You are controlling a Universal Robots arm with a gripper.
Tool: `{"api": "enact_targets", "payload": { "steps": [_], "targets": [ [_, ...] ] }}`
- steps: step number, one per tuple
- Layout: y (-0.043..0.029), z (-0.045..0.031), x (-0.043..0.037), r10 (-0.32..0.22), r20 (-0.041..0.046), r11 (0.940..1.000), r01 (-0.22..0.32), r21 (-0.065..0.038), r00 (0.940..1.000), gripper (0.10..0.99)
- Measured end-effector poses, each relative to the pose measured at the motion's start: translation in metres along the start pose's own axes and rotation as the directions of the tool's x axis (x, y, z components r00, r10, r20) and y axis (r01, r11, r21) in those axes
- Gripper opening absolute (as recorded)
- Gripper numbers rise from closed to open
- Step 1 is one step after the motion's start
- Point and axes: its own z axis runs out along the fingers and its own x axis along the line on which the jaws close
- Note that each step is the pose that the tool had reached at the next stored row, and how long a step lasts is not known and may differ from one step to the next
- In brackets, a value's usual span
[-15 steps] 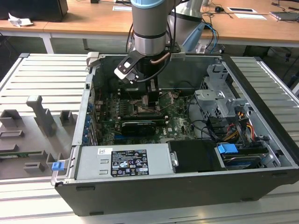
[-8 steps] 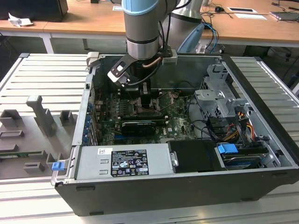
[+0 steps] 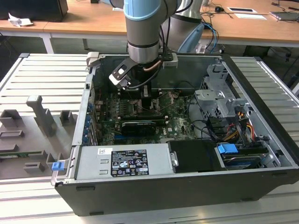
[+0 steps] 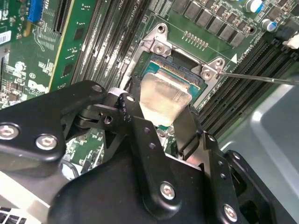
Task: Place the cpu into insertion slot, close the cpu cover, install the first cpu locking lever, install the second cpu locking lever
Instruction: 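Place the cpu into insertion slot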
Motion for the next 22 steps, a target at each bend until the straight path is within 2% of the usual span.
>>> {"api": "enact_targets", "payload": {
  "steps": [9,15,19,20,21,22],
  "targets": [
    [-0.0009,0.0091,0.0037,-0.005,0.0093,1.0,0.005,0.0,0.9999,0.525],
    [-0.0012,0.0115,0.0051,-0.013,0.0102,0.9999,0.013,0.0,0.9999,0.525],
    [-0.0012,0.0126,0.0052,-0.014,0.0147,0.9999,0.014,0.0,0.9998,0.525],
    [-0.0013,0.0126,0.0051,-0.014,0.016,0.9999,0.014,0.0,0.9998,0.541],
    [-0.0013,0.0127,0.0052,-0.014,0.0158,0.9999,0.014,0.0,0.9998,0.604],
    [-0.0005,0.0127,0.0053,-0.014,0.0159,0.9999,0.014,0.0,0.9998,0.604]
  ]
}}
